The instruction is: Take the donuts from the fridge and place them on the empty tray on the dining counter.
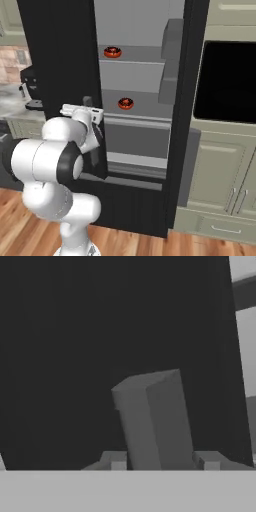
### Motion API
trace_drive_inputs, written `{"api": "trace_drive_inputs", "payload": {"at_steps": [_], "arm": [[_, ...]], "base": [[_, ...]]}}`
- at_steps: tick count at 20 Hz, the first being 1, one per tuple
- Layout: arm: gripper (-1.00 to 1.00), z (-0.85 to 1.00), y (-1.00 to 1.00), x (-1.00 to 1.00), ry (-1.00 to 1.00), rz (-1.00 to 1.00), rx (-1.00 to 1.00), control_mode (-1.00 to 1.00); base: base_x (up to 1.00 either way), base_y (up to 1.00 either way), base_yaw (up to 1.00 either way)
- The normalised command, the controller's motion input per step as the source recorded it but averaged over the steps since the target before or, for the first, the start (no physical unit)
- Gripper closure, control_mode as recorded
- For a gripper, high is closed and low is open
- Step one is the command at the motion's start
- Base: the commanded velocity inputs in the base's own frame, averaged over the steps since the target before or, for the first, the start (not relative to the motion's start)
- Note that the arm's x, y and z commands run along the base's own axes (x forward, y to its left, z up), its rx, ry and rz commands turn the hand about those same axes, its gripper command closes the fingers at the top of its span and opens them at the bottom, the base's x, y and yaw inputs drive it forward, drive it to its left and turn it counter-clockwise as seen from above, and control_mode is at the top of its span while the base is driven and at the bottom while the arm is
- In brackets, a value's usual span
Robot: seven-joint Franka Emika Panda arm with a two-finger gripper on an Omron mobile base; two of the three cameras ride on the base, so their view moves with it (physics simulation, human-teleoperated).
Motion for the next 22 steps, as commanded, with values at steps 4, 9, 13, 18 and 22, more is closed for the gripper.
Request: {"api": "trace_drive_inputs", "payload": {"at_steps": [4, 9, 13, 18, 22], "arm": [[1.00, 0.15, 1.00, -1.00, 0.19, 0.12, -0.01, -1.00], [1.00, 0.04, 1.00, -0.97, 0.21, 0.08, 0.00, -1.00], [1.00, 0.00, 1.00, -1.00, 0.17, 0.07, 0.00, -1.00], [1.00, 0.45, 0.99, -0.99, 0.11, 0.07, -0.02, -1.00], [1.00, 1.00, -0.13, -1.00, 0.00, 0.01, -0.06, -1.00]], "base": [[0.00, 0.00, 0.00], [0.00, 0.00, 0.00], [0.00, 0.00, 0.00], [0.00, 0.00, 0.00], [0.00, 0.00, 0.00]]}}
